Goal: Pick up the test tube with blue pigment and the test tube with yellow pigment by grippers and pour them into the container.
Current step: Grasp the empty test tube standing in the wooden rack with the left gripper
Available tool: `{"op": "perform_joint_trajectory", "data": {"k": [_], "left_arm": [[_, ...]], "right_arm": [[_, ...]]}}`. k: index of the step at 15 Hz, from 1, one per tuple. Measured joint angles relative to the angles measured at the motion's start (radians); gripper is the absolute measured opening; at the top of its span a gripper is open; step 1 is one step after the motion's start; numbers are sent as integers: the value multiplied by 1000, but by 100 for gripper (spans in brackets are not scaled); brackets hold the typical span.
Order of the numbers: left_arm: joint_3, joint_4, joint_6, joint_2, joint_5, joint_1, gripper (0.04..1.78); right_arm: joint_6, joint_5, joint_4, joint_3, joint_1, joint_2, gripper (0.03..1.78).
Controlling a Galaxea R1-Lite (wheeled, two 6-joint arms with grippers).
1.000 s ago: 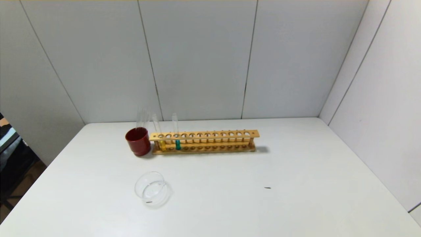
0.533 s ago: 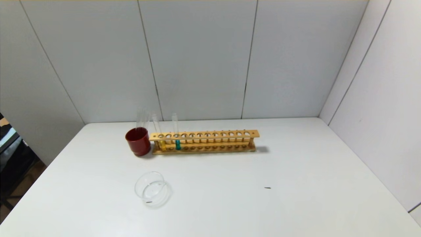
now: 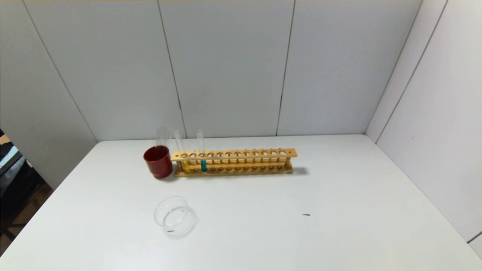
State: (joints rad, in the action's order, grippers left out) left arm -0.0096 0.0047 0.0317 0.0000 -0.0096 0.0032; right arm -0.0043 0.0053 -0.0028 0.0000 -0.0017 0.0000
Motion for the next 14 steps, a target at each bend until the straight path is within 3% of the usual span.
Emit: {"op": "perform_joint_trajectory", "data": {"k": [4,8,11,14], "left_arm": [[-204,141,2,39,-147,-1,174],[-445,213,7,303,-247,-1,174],[-600,168,3,606,-280,-3,174],[-681,20,-6,904,-299,-15,174]], "right_arm": [[0,0,0,0,0,0,175],[0,0,0,0,0,0,175],[0,0,0,0,0,0,175],[0,0,0,0,0,0,175]]}}
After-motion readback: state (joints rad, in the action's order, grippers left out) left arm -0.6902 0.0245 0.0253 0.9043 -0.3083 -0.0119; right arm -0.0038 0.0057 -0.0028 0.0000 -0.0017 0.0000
